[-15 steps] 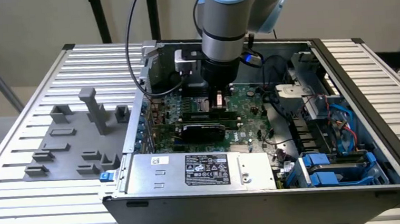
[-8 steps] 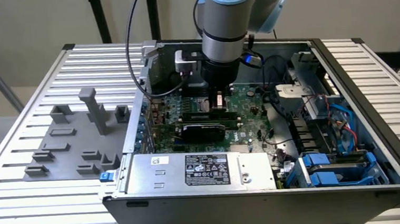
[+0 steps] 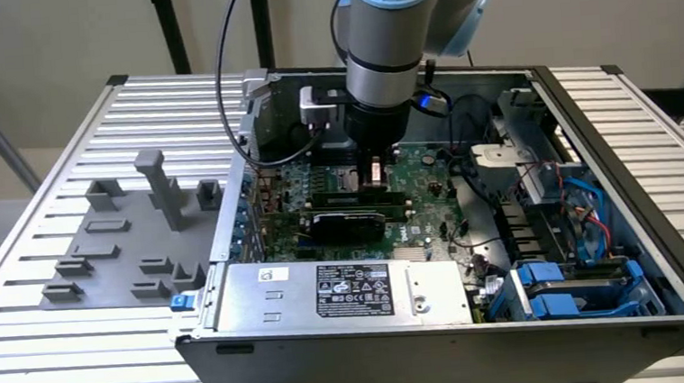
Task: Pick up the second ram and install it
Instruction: 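Insert the second ram into the second slot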
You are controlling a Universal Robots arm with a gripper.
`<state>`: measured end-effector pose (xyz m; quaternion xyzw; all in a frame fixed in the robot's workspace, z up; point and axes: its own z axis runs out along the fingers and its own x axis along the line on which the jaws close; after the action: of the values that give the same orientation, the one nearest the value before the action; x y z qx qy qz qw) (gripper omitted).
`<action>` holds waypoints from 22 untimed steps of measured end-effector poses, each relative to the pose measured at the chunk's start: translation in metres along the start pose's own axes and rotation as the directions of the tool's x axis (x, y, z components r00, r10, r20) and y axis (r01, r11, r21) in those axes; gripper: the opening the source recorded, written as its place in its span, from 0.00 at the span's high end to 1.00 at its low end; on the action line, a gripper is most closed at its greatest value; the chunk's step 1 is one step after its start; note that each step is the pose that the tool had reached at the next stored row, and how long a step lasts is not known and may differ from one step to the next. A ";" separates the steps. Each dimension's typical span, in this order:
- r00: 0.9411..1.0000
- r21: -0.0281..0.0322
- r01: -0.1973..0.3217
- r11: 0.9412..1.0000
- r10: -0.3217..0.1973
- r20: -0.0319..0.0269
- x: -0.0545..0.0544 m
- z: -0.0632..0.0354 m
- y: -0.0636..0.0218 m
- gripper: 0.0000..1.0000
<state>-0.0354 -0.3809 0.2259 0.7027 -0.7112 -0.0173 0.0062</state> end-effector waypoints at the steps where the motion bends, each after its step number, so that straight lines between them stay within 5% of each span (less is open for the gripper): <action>1: 1.000 0.000 0.000 1.000 0.000 0.000 0.000 0.0000 0.0000 0.87; 14: 1.000 0.000 0.000 1.000 0.000 0.000 0.000 0.0011 -0.0001 0.87; 17: 1.000 0.000 0.000 1.000 0.000 0.000 0.000 0.0009 -0.0001 0.79; 22: 1.000 0.000 0.000 1.000 0.000 0.000 0.000 -0.0112 0.0004 0.79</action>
<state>-0.0354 -0.3808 0.2371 0.7027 -0.7112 -0.0173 0.0061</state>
